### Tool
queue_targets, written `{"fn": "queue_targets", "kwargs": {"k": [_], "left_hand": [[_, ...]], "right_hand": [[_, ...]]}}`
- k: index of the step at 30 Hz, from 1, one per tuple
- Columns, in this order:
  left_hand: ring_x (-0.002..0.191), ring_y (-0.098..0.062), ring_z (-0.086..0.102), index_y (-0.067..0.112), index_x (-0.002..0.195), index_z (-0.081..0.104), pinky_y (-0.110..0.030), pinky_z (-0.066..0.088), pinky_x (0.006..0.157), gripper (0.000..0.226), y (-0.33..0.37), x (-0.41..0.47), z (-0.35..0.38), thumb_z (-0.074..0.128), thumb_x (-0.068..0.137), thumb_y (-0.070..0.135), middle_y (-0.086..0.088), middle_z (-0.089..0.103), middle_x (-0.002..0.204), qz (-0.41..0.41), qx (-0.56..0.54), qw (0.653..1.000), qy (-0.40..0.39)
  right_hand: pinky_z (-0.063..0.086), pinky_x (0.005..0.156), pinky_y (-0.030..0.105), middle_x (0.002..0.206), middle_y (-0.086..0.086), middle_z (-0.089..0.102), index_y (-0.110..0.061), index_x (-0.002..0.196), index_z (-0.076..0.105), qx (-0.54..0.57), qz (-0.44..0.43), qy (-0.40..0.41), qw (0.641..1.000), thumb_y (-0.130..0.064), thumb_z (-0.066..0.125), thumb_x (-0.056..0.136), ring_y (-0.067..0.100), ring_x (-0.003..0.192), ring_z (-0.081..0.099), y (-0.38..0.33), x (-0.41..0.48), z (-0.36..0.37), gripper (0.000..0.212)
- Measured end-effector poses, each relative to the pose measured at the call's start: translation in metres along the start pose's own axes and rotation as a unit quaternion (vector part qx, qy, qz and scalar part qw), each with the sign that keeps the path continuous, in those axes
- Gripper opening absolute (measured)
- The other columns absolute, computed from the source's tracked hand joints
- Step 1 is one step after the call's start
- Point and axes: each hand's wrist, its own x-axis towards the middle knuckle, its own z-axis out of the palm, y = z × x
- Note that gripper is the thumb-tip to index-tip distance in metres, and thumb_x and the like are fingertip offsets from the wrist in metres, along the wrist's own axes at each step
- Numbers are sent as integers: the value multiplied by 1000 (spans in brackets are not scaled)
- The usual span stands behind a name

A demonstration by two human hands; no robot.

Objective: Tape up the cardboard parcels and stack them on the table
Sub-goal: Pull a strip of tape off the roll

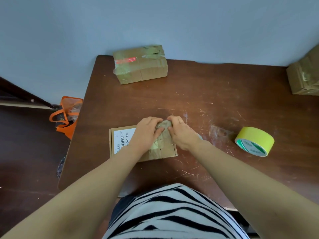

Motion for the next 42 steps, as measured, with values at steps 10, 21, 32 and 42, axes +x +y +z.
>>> {"fn": "queue_targets", "kwargs": {"k": [10, 21, 32, 42], "left_hand": [[92, -34, 57, 9, 109, 64, -39, 36, 88, 27, 7, -1, 19, 46, 100, 28, -11, 63, 101, -39, 120, 990, 62], [143, -16, 22, 19, 147, 32, -39, -6, 112, 53, 4, 0, 15, 13, 102, 40, 1, 34, 152, -48, 236, 970, -13], [145, -18, 14, 15, 151, 18, -38, 2, 116, 54, 5, -12, 25, 17, 102, 38, -1, 28, 155, -40, 216, 975, -42], [141, -18, 26, 15, 151, 21, -39, 6, 115, 54, 2, -11, 24, 19, 102, 39, -1, 38, 149, -30, 197, 979, -32]], "right_hand": [[3, 113, 43, 142, -5, 42, -29, 122, 48, 86, 72, 60, 992, -32, 27, 102, 10, 140, 22, 4, -2, 14, 28], [9, 116, 39, 158, 7, 17, -19, 150, 23, 69, 130, 87, 985, -31, 21, 105, 19, 147, 6, -13, -8, 27, 47], [40, 90, 32, 129, -1, 57, -10, 119, 60, 114, 116, 196, 967, -29, 33, 103, 24, 121, 44, -16, -22, 45, 36], [41, 70, 29, 106, 5, 61, -12, 93, 62, 20, 149, 184, 971, -48, 32, 99, 23, 89, 60, -6, -26, 25, 47]]}}
